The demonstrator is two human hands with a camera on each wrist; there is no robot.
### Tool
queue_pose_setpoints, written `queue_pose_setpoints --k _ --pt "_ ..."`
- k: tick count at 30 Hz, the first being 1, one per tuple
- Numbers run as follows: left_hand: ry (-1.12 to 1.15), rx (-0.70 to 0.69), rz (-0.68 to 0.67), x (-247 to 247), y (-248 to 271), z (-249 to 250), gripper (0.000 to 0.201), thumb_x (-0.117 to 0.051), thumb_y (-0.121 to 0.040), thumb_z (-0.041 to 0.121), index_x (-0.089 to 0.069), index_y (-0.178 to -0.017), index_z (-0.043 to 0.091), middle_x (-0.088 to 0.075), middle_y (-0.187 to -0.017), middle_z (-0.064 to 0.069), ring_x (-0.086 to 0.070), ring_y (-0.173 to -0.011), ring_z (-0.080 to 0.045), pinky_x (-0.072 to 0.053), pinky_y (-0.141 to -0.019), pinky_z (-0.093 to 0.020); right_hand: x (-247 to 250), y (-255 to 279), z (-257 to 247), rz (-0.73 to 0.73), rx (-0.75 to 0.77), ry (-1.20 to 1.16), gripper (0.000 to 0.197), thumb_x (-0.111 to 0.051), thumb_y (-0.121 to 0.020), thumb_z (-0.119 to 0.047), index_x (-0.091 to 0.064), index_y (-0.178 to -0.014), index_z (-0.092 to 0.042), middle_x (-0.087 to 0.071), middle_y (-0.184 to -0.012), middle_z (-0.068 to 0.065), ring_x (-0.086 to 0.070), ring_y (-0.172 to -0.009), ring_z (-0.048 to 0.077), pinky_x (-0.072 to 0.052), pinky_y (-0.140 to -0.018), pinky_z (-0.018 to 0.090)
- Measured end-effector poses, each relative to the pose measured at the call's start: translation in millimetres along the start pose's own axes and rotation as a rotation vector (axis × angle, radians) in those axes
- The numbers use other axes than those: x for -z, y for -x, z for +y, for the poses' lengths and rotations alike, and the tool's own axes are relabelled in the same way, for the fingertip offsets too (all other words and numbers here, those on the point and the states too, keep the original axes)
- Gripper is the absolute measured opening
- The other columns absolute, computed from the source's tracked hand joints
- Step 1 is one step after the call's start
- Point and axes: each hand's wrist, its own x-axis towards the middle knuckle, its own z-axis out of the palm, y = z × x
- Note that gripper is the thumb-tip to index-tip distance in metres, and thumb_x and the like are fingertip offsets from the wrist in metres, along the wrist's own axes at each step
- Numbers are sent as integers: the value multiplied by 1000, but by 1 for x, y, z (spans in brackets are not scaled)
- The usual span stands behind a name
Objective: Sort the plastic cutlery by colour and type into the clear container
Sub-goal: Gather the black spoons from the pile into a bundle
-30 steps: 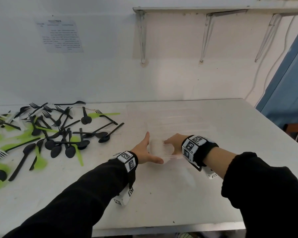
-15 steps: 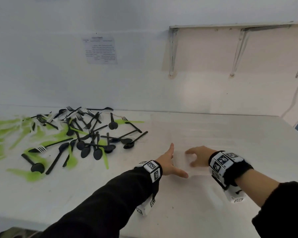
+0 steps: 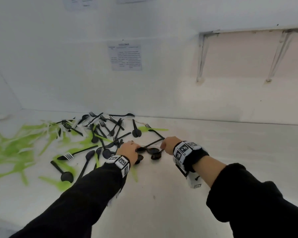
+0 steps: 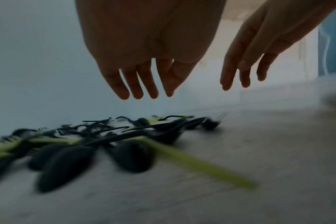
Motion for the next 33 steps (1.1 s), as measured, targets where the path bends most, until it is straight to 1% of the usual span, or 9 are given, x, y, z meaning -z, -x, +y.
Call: queue_pose_setpoints --k 5,10,15,17,19,21,24,27,33 --pt "-308 -98 -203 3 -15 -34 44 -38 -95 16 -44 -137 29 -42 -144 1 -39 -133 -20 -28 -109 -39 -25 -38 -14 -132 -91 185 41 -42 -97 -15 -44 -138 -10 -42 -144 12 -38 -133 30 -31 -112 40" --pt "-333 -149 -195 -4 -29 -46 39 -52 -92 12 -54 -128 27 -50 -134 -1 -48 -124 -23 -38 -102 -36 -40 -51 -13 3 -81 174 33 -46 -94 -12 -51 -126 -16 -54 -131 7 -48 -123 26 -37 -103 35" --pt "6 -175 -68 -4 -42 -58 23 -50 -94 19 -53 -117 17 -51 -123 -5 -52 -111 -22 -40 -94 -31 -33 -52 -7 65 -94 84 16 -54 -91 -25 -50 -76 -29 -57 -102 -3 -49 -108 20 -26 -98 40" --pt "203 -152 27 0 -46 -62 20 -51 -94 21 -49 -113 13 -50 -111 -4 -52 -98 -21 -41 -86 -30 -28 -54 -7 107 -108 9 10 -47 -95 -30 -56 -91 -30 -58 -108 0 -50 -113 21 -27 -95 39" --pt "367 -113 98 3 -49 -66 19 -50 -95 23 -46 -111 11 -50 -98 -1 -50 -86 -18 -40 -79 -28 -25 -61 -11 150 -142 -93 27 -39 -99 -30 -56 -114 -15 -59 -118 8 -52 -114 25 -33 -90 33" --pt "493 -64 123 5 -51 -73 20 -49 -96 24 -45 -110 10 -55 -83 0 -52 -74 -17 -42 -69 -24 -25 -69 -19 185 -124 -199 27 -44 -97 -26 -57 -113 -7 -61 -112 15 -55 -107 28 -34 -78 26" --pt "613 3 116 6 -48 -82 15 -47 -97 27 -49 -104 14 -56 -70 2 -52 -64 -13 -38 -52 -13 -34 -79 -32 143 -151 -235 22 -65 -82 -31 -60 -96 -15 -55 -91 3 -53 -90 22 -35 -73 21" --pt "542 26 140 6 -47 -92 24 -39 -100 28 -53 -91 11 -59 -84 -10 -53 -80 -23 -34 -66 -24 -46 -87 -43 -6 -181 -76 45 -71 -77 -37 -60 -113 -13 -59 -104 5 -57 -99 22 -46 -82 28" --pt "544 166 156 1 -55 -113 34 -35 -100 25 -61 -109 5 -63 -112 -17 -54 -107 -32 -40 -89 -32 -45 -95 -44 117 -175 -17 26 -52 -90 -14 -64 -112 -18 -63 -116 7 -56 -110 25 -47 -92 32"
